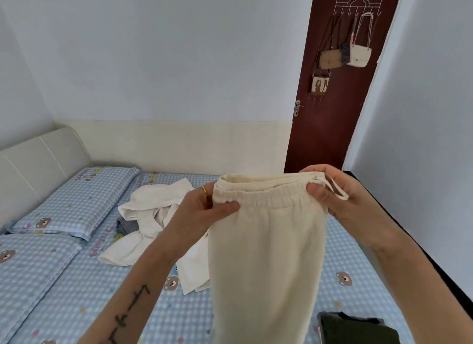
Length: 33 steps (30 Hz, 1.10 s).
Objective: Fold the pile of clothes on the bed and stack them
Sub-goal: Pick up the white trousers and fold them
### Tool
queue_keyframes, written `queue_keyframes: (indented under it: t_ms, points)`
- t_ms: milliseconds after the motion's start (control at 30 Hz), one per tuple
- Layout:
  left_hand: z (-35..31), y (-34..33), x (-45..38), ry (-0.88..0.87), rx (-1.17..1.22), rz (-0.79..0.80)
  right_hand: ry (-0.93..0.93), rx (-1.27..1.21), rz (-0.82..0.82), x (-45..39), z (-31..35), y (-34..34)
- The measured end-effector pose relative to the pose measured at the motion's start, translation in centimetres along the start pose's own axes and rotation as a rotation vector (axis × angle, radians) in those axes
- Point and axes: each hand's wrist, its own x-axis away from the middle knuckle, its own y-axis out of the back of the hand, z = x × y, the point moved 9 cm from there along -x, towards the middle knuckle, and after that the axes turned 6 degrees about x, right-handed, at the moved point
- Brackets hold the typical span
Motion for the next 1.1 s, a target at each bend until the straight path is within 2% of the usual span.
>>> queue_keyframes:
  t_ms: [133, 367, 600, 767, 967, 1100]
  points:
    - [-2.2, -2.3, -0.5, -0.039, -0.038, -0.113, 0.029, 0.049, -0.087, -0.8, 0.8, 3.5]
    - [-5.3, -9.3, -0.2, -0.109, -0.047, -0.14, 0.082, 0.061, -0.204, -1.3, 1.9, 8.7]
    - [-5.0, -12.4, 1.3, -0.115, 0.235, -0.159, 0.122, 0.029, -0.185, -3.7, 4.2, 9.8]
    - [-1.0, -7.9, 4.2, -0.077, 0.407, -0.371, 0.123, -0.007, -0.026, -7.1, 3.5, 2.6]
    - [8.7, 2.6, 10.7, 0.101, 0.425, -0.74, -0.056, 0.028, 0.315, -10.3, -4.9, -14.5]
    - [15.6, 10.4, 15.8, 0.269, 0.341, -0.912, -0.172, 0.041, 0.5, -10.4, -11.4, -26.4]
